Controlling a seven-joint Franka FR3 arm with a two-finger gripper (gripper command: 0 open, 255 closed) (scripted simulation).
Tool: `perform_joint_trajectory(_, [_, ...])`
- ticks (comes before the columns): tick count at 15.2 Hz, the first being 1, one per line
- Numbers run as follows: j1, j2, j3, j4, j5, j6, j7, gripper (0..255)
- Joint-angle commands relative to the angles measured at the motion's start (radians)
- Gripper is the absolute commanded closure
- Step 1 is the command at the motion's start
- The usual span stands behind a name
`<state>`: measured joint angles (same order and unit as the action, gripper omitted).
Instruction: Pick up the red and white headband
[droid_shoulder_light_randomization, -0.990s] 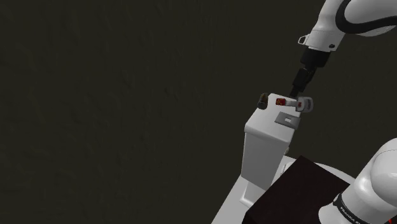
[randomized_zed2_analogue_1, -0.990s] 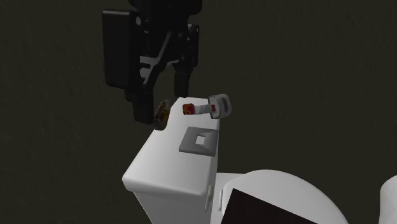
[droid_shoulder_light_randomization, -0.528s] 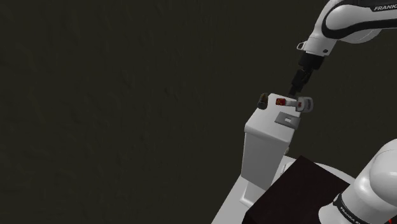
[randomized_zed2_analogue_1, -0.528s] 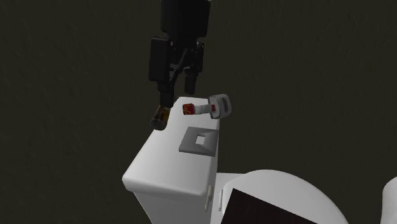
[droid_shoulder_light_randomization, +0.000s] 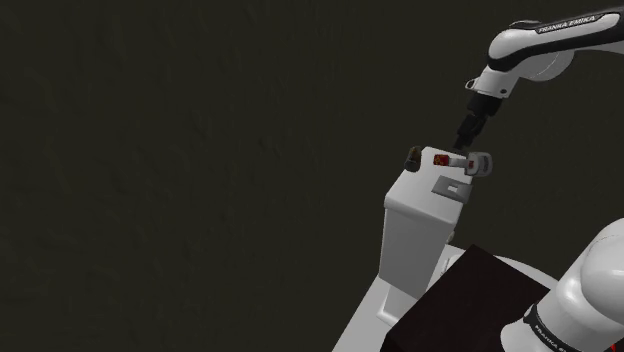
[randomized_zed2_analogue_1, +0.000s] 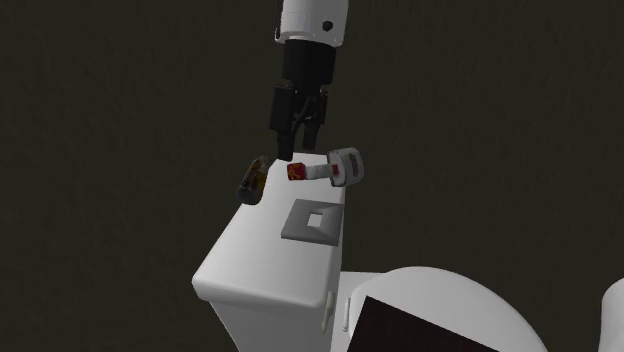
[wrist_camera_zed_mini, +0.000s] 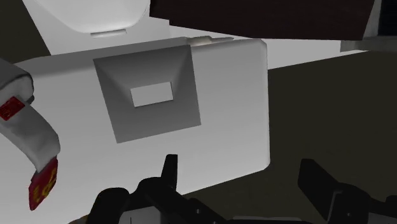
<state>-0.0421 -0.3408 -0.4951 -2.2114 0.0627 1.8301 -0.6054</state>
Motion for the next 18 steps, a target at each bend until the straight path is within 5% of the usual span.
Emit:
perform_joint_trajectory(1, [0.004, 0.080, -0.047, 0.049, 0.036, 0.007, -0.061, 0])
perform_joint_trajectory(9, [-0.049, 0.457, -0.182, 0.297, 0.265, -0.037, -0.337, 0])
perform_joint_trajectory(15, [-0.187, 0.734, -0.174, 0.526, 0.429, -0.129, -0.477, 0])
perform_joint_trajectory(18, [-0.189, 0.748, -0.167, 0.505, 0.439, -0.098, -0.490, 0])
